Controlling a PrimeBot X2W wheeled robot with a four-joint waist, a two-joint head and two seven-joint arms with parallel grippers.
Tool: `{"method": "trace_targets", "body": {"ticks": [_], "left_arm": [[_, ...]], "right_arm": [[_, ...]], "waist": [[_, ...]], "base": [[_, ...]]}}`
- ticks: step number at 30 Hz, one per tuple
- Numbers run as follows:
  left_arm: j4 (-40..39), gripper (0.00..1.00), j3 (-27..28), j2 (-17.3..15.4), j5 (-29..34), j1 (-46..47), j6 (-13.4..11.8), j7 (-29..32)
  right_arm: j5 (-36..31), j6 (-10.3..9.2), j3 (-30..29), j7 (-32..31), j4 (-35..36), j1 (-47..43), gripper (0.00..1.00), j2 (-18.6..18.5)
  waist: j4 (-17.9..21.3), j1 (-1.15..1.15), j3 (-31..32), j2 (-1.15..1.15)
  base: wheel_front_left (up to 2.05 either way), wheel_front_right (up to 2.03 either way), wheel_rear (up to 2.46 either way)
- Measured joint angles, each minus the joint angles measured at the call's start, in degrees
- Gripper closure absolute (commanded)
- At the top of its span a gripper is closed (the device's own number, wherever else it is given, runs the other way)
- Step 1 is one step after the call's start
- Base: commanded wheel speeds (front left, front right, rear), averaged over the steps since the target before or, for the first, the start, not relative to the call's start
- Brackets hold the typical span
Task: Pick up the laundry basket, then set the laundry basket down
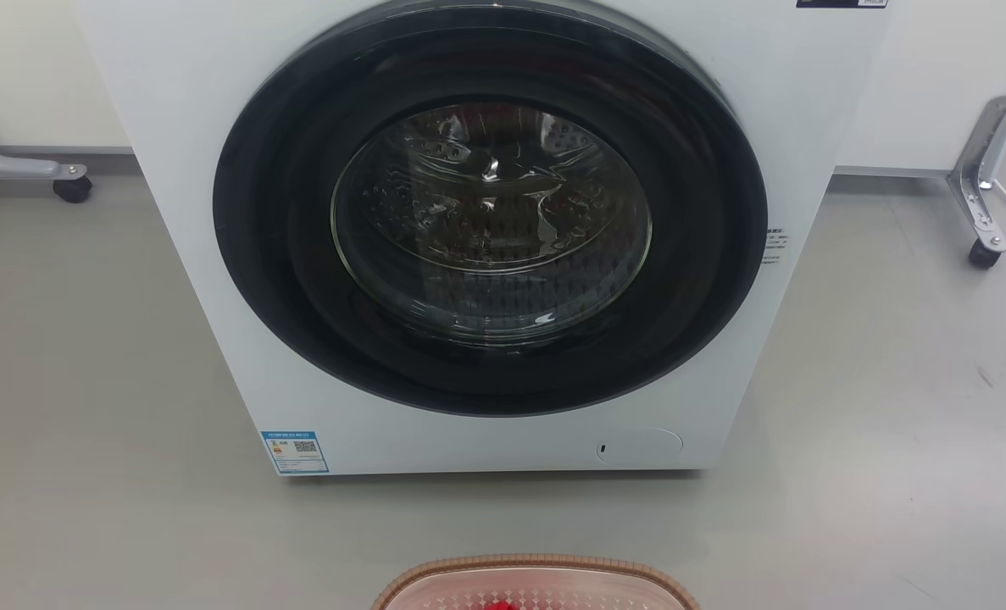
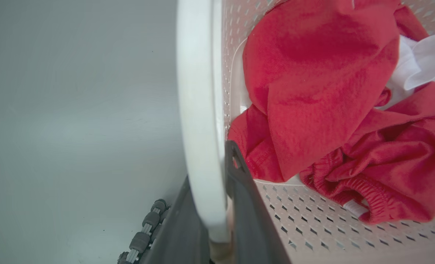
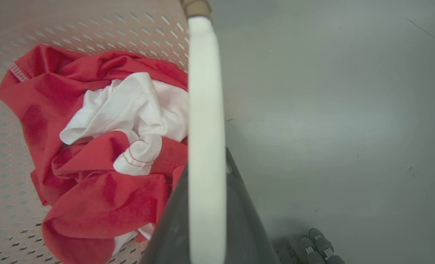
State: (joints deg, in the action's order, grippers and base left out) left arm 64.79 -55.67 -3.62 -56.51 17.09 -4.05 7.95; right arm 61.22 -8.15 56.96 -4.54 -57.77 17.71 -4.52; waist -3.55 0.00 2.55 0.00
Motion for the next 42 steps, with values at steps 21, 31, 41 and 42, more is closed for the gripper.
{"method": "trace_targets", "body": {"ticks": [21, 31, 41, 42], "left_arm": [[0.05, 1.00, -0.59, -0.03, -0.76, 0.07, -0.07, 0.00], [0.42, 1.00, -0.62, 0.07, -0.86, 2.14, 0.02, -0.07], [1.11, 1.00, 0.11, 0.08, -0.86, 7.76, 0.04, -1.30], [1.13, 1.00, 0.23, 0.08, -0.86, 8.47, 0.04, -1.52]], "right_arm": [[2.89, 0.00, 2.60, 0.57, -1.01, 0.88, 1.00, -0.04], [2.98, 0.00, 3.75, 1.07, -1.83, 3.77, 1.00, 0.02], [2.92, 0.00, 4.67, 2.12, -2.13, 9.94, 1.00, 0.00], [2.88, 0.00, 4.67, 2.19, -2.25, 10.90, 1.00, 0.00]], "waist": [[0.01, 0.00, -0.54, 0.00], [0.04, 0.00, -1.95, 0.00], [0.00, 0.00, -6.23, 0.00], [0.01, 0.01, -6.87, 0.00]], "base": [[0.00, 0.00, 0.00], [0.00, 0.00, 0.00], [0.00, 0.00, 0.00], [0.00, 0.00, 0.00]]}}
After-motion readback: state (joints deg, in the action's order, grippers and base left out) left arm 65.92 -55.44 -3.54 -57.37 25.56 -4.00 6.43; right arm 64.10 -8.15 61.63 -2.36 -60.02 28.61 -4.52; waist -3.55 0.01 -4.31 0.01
